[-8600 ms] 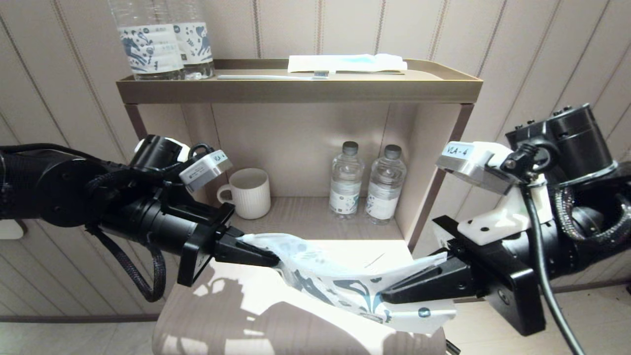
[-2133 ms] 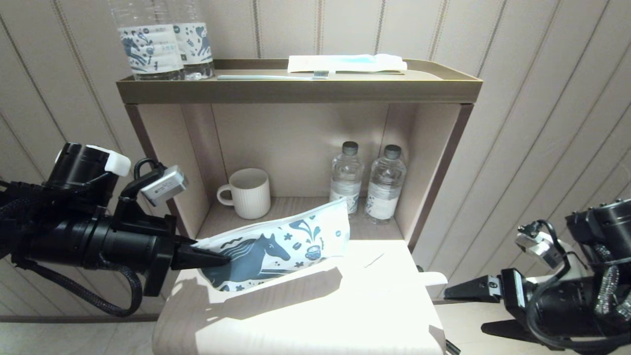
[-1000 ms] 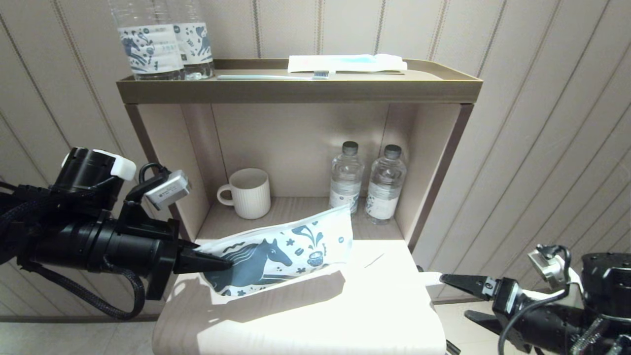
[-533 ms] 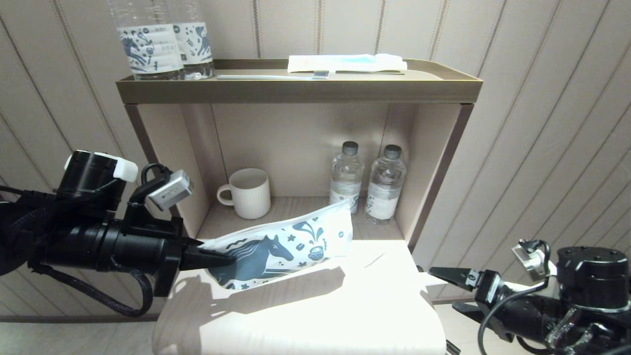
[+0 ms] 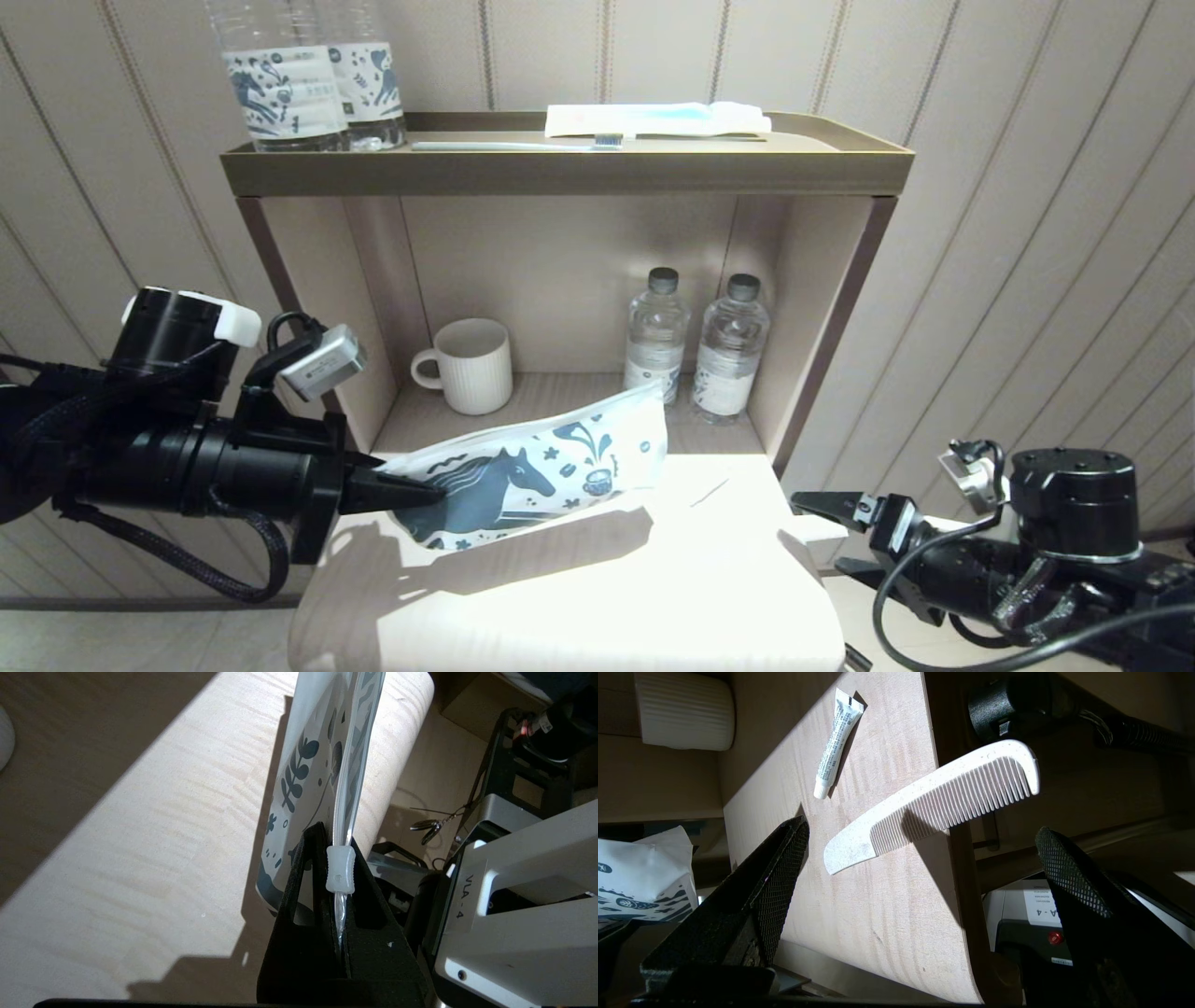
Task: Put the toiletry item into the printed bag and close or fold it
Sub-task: Pick up the comb
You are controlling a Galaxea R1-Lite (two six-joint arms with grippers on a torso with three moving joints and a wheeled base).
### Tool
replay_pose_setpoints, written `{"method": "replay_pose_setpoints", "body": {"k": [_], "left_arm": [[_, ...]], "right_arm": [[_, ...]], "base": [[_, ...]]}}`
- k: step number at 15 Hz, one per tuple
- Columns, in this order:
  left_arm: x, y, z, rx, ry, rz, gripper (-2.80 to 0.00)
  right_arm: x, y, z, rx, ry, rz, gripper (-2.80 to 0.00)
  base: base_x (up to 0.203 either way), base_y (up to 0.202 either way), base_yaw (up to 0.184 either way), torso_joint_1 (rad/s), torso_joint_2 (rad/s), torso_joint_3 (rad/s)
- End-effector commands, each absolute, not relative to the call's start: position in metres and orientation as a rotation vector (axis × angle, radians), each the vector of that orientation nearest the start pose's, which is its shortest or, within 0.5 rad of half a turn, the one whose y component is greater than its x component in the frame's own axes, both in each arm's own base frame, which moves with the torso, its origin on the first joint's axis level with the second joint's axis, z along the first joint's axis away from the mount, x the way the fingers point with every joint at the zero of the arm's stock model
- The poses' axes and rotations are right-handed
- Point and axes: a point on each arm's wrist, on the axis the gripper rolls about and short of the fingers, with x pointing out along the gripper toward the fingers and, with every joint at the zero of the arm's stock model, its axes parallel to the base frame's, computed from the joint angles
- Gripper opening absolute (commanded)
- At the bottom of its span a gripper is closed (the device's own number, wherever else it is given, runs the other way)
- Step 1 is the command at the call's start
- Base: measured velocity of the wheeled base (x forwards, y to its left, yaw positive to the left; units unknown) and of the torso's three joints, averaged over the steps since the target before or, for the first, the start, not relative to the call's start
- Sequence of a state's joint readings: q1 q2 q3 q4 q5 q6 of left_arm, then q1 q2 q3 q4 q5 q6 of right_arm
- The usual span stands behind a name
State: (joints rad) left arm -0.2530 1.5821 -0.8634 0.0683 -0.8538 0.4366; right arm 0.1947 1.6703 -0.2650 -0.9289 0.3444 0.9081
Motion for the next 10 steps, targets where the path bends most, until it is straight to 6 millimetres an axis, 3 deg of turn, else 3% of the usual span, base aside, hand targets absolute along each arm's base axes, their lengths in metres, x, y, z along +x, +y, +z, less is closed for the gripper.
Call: {"method": "replay_pose_setpoints", "body": {"k": [1,10], "left_arm": [[0.239,-0.080,0.174,0.128,0.543,-1.198,-2.80],[0.238,-0.080,0.172,0.128,0.549,-1.200,-2.80]], "right_arm": [[0.224,0.052,0.089,0.910,0.699,0.270,0.00],[0.243,0.055,0.086,0.911,0.695,0.270,0.00]], "base": [[0.000,0.000,0.000,0.000,0.00,0.000],[0.000,0.000,0.000,0.000,0.00,0.000]]}}
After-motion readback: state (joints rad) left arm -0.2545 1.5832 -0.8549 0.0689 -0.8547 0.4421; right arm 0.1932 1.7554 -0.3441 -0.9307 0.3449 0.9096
